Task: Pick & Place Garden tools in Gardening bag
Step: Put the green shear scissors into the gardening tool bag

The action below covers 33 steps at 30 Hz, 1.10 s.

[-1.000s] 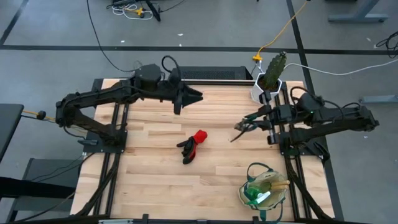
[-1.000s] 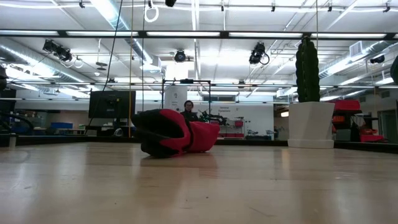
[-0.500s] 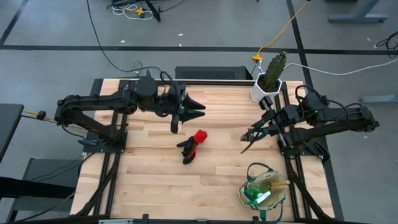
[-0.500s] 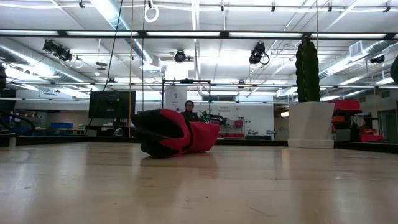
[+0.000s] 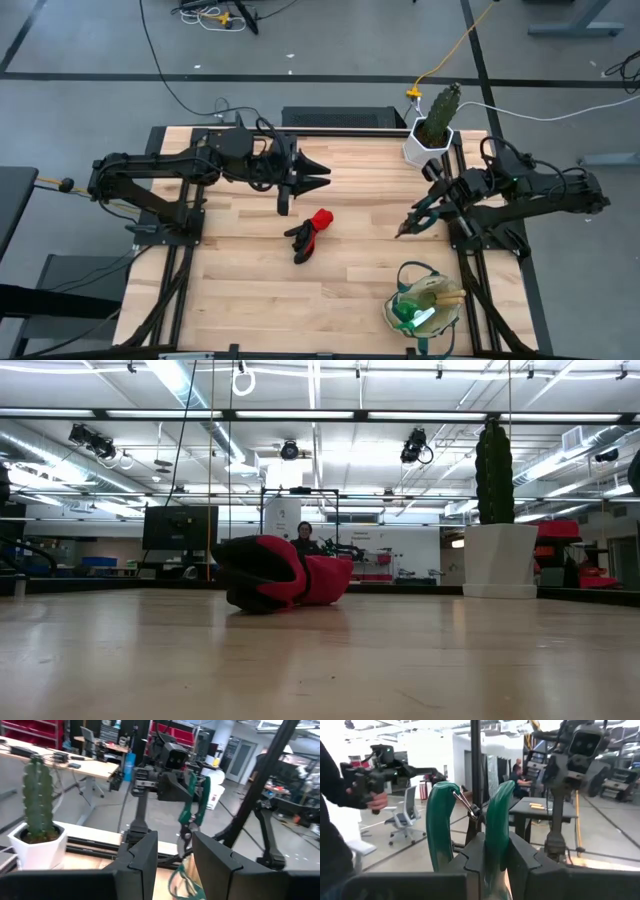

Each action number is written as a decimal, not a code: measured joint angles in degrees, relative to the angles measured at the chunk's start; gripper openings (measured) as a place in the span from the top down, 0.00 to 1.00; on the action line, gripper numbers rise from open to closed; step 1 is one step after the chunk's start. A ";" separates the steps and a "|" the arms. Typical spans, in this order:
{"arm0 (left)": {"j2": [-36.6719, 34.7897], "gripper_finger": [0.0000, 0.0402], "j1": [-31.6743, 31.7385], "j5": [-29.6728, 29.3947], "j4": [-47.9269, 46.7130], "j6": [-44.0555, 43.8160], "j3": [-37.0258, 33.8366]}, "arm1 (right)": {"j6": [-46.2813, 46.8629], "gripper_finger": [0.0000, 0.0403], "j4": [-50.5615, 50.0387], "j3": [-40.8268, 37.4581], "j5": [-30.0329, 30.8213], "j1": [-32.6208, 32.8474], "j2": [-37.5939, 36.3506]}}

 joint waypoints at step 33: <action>0.02 0.68 -0.13 -3.33 -0.02 -2.93 0.00 | 1.43 0.88 -16.01 -0.02 -21.37 1.19 -12.18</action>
